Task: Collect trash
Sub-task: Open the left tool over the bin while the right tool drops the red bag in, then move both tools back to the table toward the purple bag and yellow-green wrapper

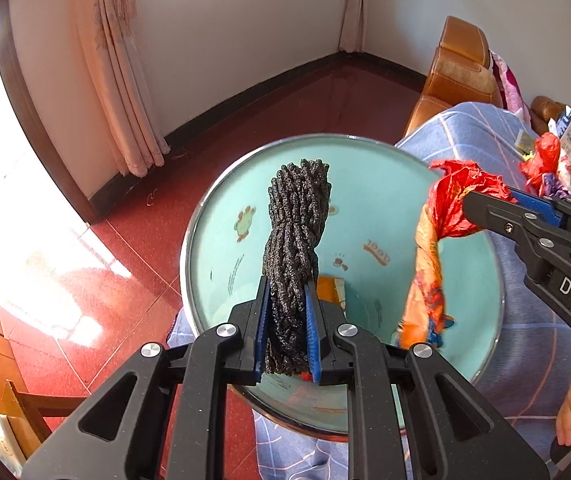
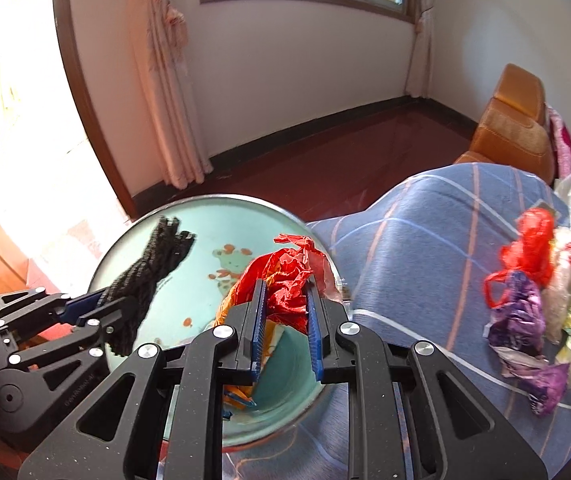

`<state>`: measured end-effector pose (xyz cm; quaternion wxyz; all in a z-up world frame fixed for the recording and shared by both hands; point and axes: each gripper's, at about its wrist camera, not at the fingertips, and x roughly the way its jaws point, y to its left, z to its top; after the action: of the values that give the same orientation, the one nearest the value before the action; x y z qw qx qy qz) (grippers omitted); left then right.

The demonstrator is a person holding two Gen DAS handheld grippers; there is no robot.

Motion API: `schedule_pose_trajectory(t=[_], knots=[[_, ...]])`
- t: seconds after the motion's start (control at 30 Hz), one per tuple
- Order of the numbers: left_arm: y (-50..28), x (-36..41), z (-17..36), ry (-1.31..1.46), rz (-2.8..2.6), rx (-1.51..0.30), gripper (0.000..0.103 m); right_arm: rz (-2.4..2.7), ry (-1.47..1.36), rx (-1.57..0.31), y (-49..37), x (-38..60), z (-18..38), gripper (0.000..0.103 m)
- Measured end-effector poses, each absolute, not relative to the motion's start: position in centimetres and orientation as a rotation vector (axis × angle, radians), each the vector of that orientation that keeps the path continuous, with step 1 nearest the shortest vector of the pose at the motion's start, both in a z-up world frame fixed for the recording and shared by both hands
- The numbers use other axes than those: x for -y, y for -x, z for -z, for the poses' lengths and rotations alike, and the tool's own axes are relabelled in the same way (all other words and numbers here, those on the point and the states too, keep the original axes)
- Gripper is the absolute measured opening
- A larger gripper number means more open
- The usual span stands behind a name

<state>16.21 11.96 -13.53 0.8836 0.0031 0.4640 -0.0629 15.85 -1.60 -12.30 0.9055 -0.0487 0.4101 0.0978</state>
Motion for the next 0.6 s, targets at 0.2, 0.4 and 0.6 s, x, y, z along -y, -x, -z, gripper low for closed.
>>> schedule_pose_trajectory(t=[0.2, 0.4, 0.6], knots=[[-16.7, -12.2, 14.4, -0.014, 0.129, -0.986, 0.024, -0.241, 0.062, -0.884, -16.9, 1.7, 13.0, 0.024], [-16.5, -12.3, 13.9, -0.016, 0.116, -0.965, 0.048, -0.219, 0.036, -0.860, -16.8, 2.4, 12.2, 0.046], [-15.7, -12.5, 12.2, 0.017, 0.073, -0.912, 0.073, -0.171, 0.002, -0.810, -15.6, 3.9, 10.5, 0.078]])
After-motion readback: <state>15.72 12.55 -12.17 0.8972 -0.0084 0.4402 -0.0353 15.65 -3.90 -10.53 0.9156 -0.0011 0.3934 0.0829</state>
